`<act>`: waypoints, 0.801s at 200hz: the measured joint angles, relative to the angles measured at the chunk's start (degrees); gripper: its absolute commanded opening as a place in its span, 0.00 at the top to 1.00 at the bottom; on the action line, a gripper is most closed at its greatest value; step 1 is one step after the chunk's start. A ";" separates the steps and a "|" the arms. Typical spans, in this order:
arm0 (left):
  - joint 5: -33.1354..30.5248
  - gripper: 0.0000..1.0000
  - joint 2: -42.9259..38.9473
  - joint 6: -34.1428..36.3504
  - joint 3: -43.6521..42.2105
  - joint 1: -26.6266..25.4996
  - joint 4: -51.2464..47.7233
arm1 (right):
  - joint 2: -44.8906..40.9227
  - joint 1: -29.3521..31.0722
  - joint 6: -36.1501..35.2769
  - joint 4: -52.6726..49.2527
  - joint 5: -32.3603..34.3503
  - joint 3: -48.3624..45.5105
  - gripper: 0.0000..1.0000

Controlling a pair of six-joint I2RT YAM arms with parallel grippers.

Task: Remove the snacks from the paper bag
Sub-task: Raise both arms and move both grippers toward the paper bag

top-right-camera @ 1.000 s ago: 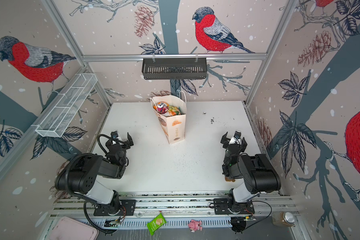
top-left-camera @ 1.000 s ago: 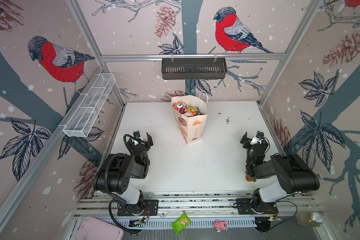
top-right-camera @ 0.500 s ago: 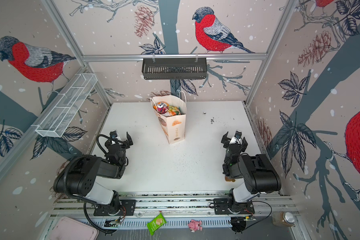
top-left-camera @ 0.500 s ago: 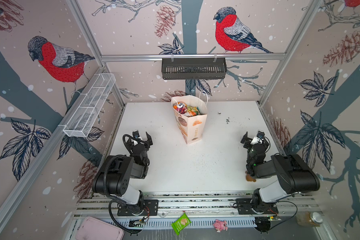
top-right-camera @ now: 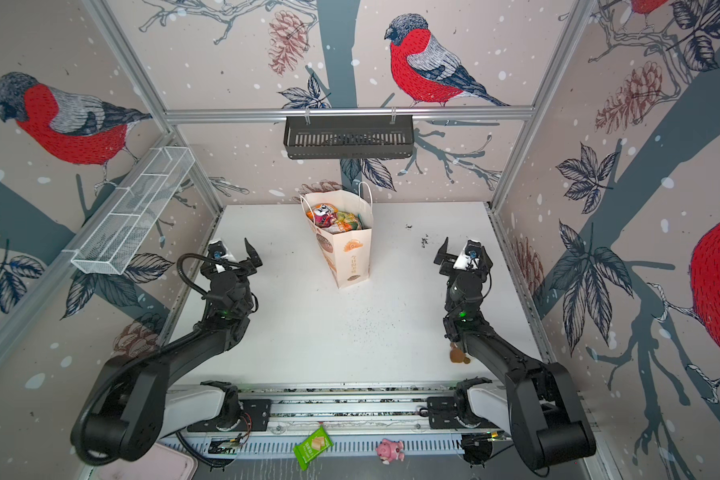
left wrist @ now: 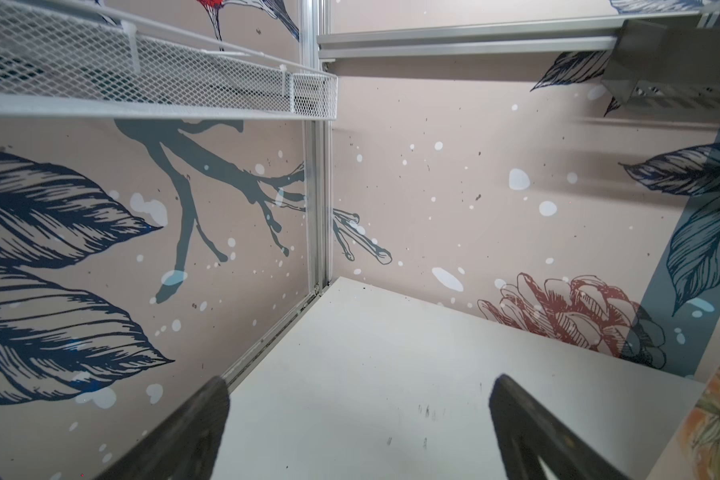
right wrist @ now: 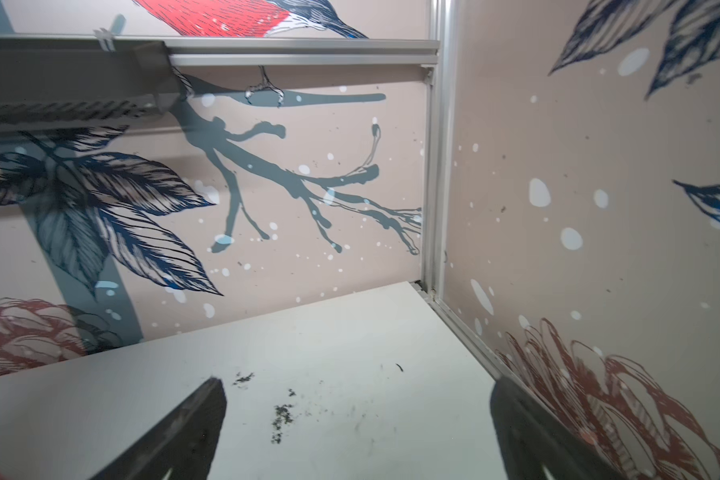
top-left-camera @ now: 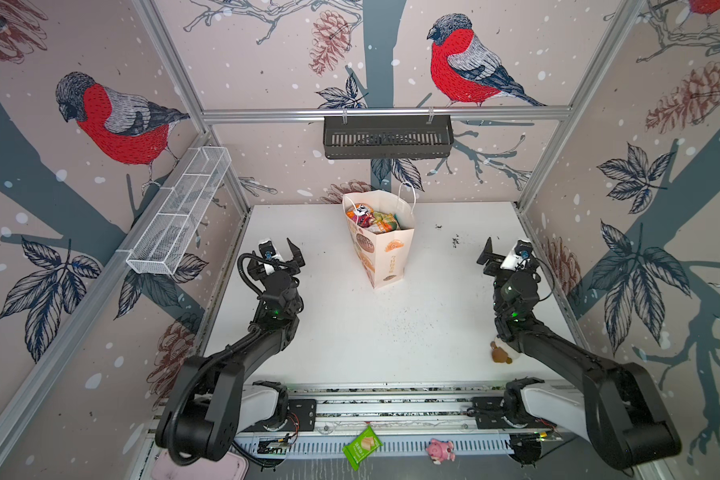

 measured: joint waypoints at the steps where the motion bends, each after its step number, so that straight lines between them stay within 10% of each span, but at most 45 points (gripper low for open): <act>1: -0.24 0.02 -0.33 -0.31 0.44 -0.17 -0.90 | -0.17 0.02 0.15 -0.59 -0.07 0.42 0.00; 52: -4.17 0.02 -6.75 -13.99 17.97 -1.70 -32.98 | -1.03 0.15 13.79 -26.25 -5.60 18.01 0.00; 160: 20.17 0.02 1.97 -21.92 38.82 -1.73 -59.52 | 6.91 9.49 19.34 -44.37 -15.63 29.70 0.00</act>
